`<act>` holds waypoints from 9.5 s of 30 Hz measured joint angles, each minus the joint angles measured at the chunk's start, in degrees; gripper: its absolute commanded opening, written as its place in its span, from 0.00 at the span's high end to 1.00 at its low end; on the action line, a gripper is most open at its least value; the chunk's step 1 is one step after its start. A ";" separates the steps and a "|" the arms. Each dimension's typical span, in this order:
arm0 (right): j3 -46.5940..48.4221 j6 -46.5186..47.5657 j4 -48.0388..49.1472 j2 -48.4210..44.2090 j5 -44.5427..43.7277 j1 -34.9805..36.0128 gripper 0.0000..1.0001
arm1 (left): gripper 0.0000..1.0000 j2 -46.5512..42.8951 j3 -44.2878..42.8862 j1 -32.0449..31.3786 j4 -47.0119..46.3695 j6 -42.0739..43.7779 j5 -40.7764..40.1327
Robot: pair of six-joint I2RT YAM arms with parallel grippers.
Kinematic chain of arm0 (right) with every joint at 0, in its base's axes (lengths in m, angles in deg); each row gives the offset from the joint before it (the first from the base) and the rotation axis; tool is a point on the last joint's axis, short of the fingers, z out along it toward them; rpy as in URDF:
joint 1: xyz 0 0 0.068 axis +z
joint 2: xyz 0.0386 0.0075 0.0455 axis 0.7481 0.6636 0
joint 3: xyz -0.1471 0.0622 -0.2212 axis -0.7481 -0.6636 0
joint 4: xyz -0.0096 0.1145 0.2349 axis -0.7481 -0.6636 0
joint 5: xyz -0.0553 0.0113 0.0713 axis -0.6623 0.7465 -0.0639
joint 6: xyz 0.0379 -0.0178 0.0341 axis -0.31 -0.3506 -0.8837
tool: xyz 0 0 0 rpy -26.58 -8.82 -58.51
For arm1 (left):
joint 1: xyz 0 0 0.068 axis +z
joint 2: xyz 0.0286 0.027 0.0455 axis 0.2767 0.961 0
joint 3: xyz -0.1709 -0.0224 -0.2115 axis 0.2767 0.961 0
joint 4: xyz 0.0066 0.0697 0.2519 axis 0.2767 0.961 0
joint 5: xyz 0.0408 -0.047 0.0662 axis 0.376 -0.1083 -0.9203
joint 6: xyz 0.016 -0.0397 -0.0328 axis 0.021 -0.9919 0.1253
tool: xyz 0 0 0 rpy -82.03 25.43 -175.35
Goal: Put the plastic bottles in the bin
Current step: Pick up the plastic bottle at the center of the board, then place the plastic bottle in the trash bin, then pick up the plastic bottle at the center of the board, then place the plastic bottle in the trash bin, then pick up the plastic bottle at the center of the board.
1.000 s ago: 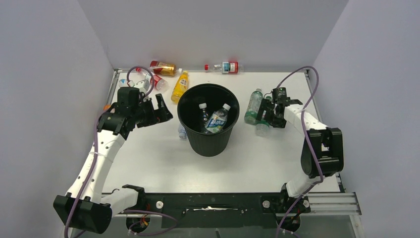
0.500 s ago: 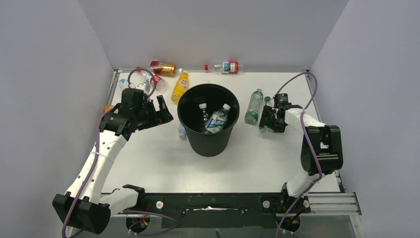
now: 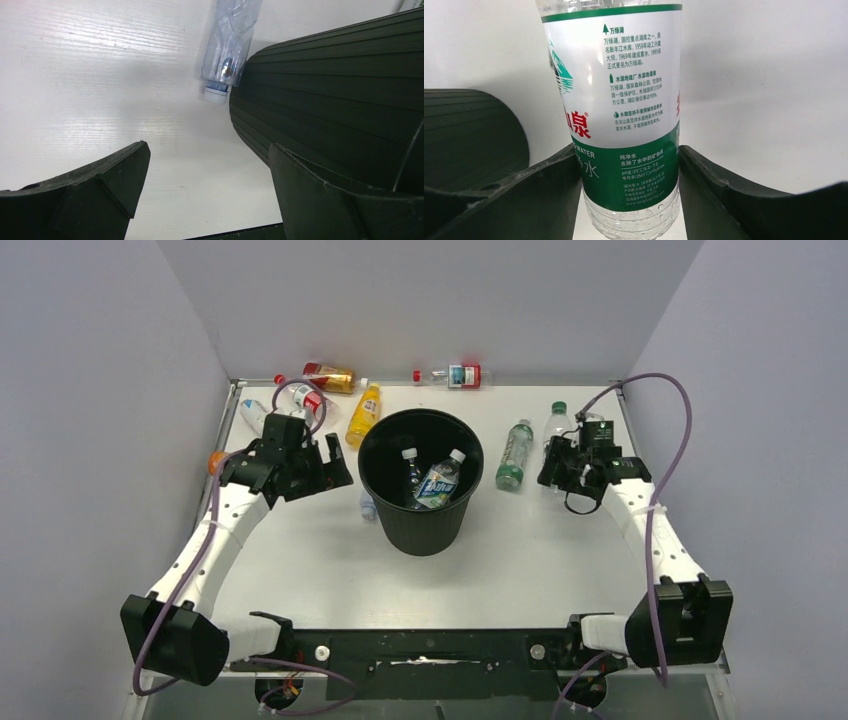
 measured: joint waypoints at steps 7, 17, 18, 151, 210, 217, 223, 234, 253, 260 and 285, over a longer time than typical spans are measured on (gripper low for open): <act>7.80 0.90 -6.67 -6.82 0.68 0.39 0.53 | 0.09 1.18 -1.44 0.00 0.02 0.94 -0.11; 21.94 1.11 -13.22 -11.13 9.40 2.89 0.53 | 0.09 -0.61 -2.27 0.02 0.13 1.49 -0.81; 23.74 1.09 -13.64 -11.13 10.32 3.69 0.54 | 0.09 -0.68 -2.27 0.02 0.13 1.55 -0.94; 13.38 -4.55 -7.28 -10.21 7.80 11.54 0.02 | 0.51 3.04 -2.82 -10.54 -5.92 -0.63 -7.82; 13.42 -2.99 -7.50 -5.77 9.03 6.64 0.02 | 0.12 11.98 -27.41 -21.05 -3.56 -0.37 -8.79; 13.49 -2.78 -5.03 1.77 8.39 1.90 0.02 | 0.11 6.67 -24.85 -16.26 -2.82 0.02 -7.93; 13.49 -2.82 -0.46 10.10 8.46 -0.42 0.00 | 0.11 3.23 -20.02 -9.29 -2.69 0.63 -5.57; 19.21 -3.72 4.74 29.97 10.25 -0.81 0.04 | 0.11 2.23 -14.86 -4.98 -2.47 1.99 -1.84; 22.12 -7.85 10.97 40.72 12.20 5.35 0.33 | 0.11 0.28 -12.22 0.35 -1.49 4.42 2.43; 10.05 -9.84 15.02 32.28 8.13 8.15 0.43 | 0.11 -0.11 -12.22 0.35 0.68 4.66 3.08; -7.89 -12.50 3.37 -13.92 2.36 15.04 0.50 | 0.11 1.66 -12.17 -1.44 2.69 4.33 2.67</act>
